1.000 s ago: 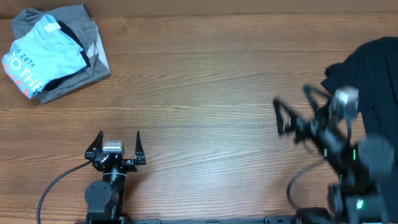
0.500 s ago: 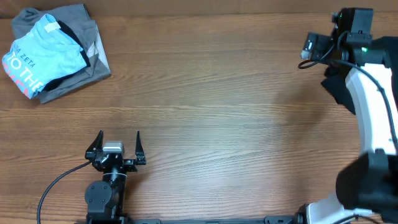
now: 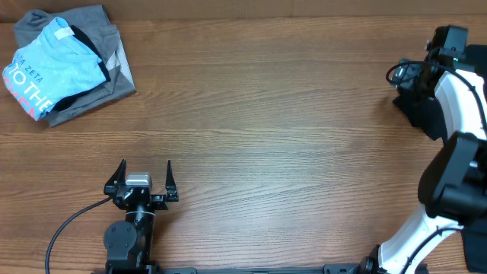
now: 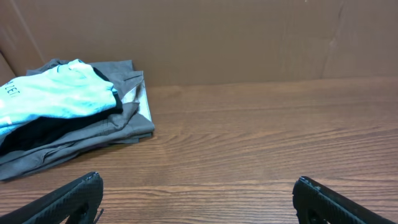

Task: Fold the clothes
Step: 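Reach the right gripper to the black T-shirt at the right edge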

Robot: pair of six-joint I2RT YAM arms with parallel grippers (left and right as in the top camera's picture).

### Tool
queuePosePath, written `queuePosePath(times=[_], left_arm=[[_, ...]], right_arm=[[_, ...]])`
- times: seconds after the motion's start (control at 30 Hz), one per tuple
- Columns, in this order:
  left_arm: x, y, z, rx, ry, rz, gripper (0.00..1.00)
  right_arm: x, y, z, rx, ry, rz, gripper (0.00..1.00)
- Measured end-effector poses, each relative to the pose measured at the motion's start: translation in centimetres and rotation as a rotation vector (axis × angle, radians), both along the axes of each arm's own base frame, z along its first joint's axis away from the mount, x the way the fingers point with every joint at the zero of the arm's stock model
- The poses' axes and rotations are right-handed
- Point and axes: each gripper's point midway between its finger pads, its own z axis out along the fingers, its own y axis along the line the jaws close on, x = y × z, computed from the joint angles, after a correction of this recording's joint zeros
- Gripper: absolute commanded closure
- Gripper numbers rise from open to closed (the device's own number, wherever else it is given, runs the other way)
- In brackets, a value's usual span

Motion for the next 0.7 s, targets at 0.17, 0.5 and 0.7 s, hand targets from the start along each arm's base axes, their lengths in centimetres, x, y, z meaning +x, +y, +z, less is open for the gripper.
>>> queuePosePath(times=[0.17, 0.5, 0.7], left_arm=[[0.0, 0.0, 0.0, 0.0, 0.0, 0.0, 0.0], [0.0, 0.0, 0.0, 0.0, 0.0, 0.0, 0.0], [0.0, 0.0, 0.0, 0.0, 0.0, 0.0, 0.0]], right_arm=[[-0.2, 0.0, -3.4, 0.018, 0.065, 0.001, 0.1], [0.2, -0.2, -5.6, 0.014, 0.086, -0.001, 0.19], [0.0, -0.2, -8.2, 0.022, 0.126, -0.002, 0.25]])
